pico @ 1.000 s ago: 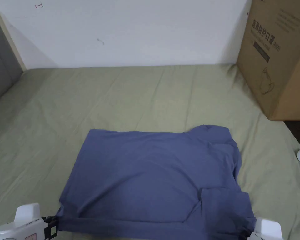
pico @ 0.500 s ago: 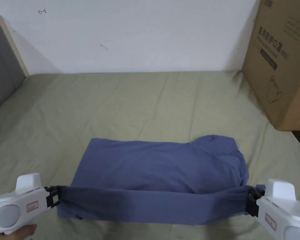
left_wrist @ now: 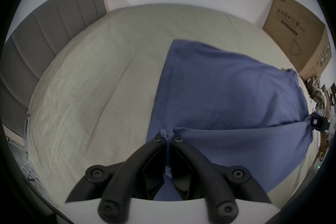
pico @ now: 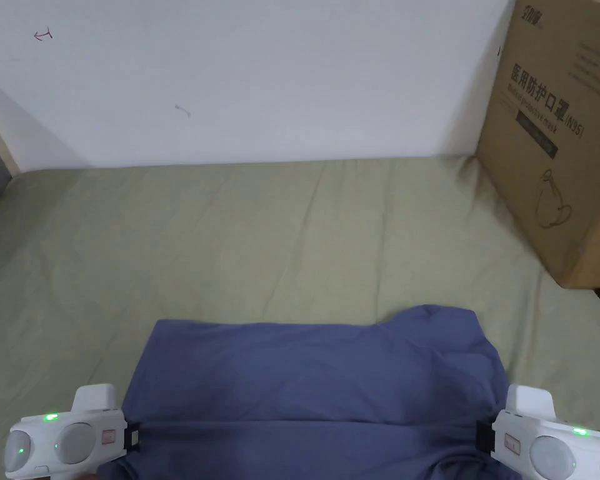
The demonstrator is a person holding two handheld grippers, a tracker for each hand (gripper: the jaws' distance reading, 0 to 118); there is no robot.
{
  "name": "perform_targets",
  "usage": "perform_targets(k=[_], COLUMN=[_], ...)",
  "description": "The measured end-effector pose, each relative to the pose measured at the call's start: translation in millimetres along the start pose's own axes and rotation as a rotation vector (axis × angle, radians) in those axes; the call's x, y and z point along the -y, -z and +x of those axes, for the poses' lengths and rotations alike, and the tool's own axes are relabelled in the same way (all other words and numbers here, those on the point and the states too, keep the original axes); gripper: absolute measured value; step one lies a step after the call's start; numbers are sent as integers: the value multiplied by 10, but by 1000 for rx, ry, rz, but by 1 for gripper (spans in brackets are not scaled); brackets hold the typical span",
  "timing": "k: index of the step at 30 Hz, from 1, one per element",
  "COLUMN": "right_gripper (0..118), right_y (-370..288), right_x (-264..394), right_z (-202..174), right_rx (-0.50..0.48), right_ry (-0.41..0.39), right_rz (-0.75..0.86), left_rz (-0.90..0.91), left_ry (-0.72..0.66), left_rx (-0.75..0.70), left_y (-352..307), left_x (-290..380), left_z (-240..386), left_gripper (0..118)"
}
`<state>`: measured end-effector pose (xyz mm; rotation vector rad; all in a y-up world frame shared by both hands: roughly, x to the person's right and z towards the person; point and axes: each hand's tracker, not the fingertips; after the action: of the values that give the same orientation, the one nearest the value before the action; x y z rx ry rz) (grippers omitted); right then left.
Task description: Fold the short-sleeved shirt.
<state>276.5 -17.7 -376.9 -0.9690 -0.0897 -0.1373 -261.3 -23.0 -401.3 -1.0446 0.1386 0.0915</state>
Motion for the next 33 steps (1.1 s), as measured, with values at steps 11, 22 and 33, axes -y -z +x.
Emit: perform_targets(k=[11, 22, 33], right_gripper=[83, 77, 0], right_y=[-584, -2567, -3047], right_x=[-116, 58, 400], right_z=[-29, -357, -450], right_rx=[-47, -96, -17], right_ry=[-42, -121, -191], right_rz=[191, 701, 856], left_rz=[198, 749, 888], left_ry=[-136, -40, 53], left_rx=[169, 189, 133], left_y=[-619, -2548, -2880], left_x=[-22, 198, 626], left_z=[5, 491, 722], left_gripper=[100, 99, 0])
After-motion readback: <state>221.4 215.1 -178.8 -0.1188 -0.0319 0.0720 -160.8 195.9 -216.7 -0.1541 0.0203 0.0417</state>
